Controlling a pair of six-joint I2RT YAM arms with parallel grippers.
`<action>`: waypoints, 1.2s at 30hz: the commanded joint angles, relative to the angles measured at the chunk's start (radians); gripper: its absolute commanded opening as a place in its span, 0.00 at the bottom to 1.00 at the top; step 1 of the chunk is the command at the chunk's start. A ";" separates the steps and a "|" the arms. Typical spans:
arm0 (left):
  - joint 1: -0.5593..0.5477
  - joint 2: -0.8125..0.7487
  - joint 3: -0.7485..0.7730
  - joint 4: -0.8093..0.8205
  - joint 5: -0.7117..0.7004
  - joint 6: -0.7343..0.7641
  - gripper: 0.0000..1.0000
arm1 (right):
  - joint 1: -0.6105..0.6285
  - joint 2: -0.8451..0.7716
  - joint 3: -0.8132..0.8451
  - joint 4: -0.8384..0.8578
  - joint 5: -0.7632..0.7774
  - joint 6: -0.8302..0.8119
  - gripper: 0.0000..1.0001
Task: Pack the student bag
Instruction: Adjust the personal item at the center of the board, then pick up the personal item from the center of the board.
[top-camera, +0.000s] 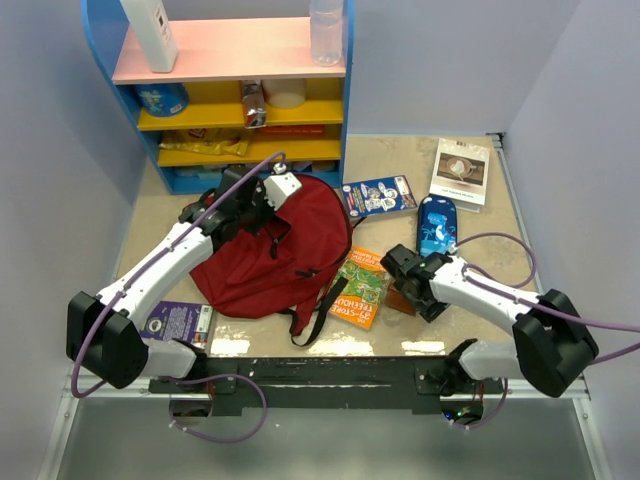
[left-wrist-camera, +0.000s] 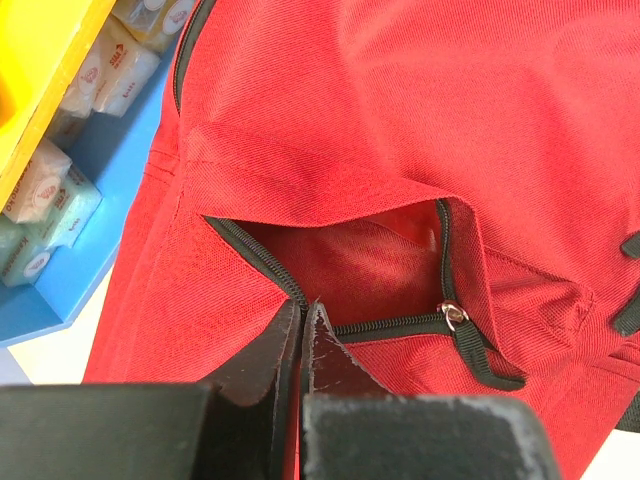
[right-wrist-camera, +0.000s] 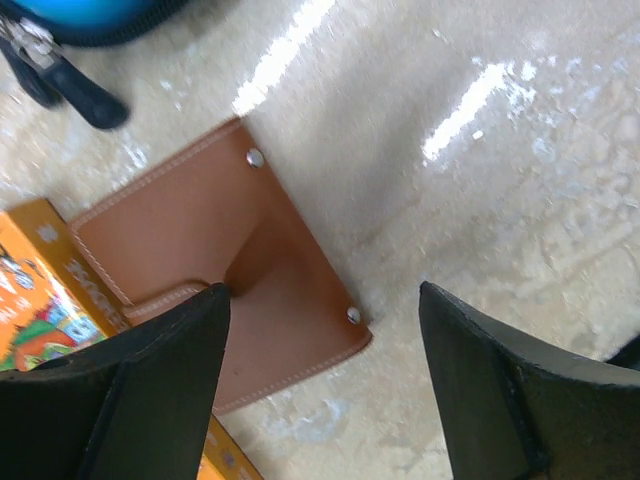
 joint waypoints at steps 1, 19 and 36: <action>0.001 -0.025 0.044 0.017 0.023 0.024 0.00 | -0.028 -0.031 -0.029 0.095 0.055 0.020 0.79; 0.001 -0.009 0.070 -0.012 0.020 0.016 0.00 | -0.027 -0.178 -0.323 0.669 -0.182 -0.099 0.66; -0.002 0.038 0.059 -0.007 0.017 0.003 0.00 | -0.027 -0.698 -0.517 0.769 -0.285 -0.211 0.61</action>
